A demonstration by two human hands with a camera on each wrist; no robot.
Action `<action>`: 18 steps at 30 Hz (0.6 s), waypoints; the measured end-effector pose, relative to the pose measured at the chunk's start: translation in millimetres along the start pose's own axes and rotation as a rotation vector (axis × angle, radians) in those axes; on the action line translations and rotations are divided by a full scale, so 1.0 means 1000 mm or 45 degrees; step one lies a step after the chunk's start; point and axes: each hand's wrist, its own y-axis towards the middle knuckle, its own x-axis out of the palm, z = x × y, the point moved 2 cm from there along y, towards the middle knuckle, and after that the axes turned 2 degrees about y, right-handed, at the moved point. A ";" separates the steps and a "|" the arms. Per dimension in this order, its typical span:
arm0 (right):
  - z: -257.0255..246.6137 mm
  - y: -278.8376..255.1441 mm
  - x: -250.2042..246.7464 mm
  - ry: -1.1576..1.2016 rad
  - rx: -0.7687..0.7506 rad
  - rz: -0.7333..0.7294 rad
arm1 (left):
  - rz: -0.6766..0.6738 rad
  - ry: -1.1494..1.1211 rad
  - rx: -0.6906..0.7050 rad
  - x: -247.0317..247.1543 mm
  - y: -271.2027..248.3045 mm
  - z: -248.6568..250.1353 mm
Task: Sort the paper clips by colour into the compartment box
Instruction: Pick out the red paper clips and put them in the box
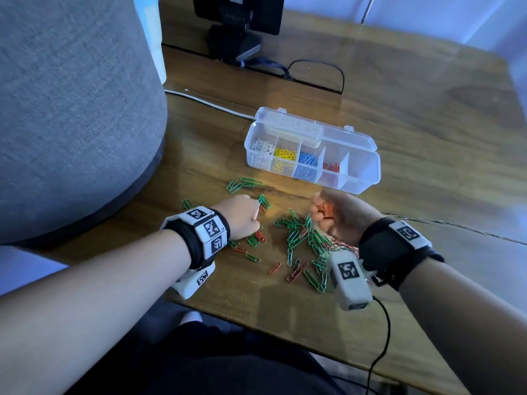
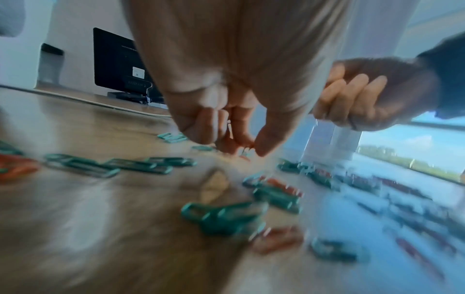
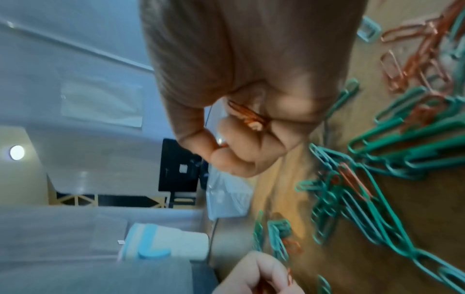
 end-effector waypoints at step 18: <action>-0.086 -0.007 -0.065 0.555 -0.288 0.114 | -0.211 -2.194 -0.141 -0.078 0.087 0.106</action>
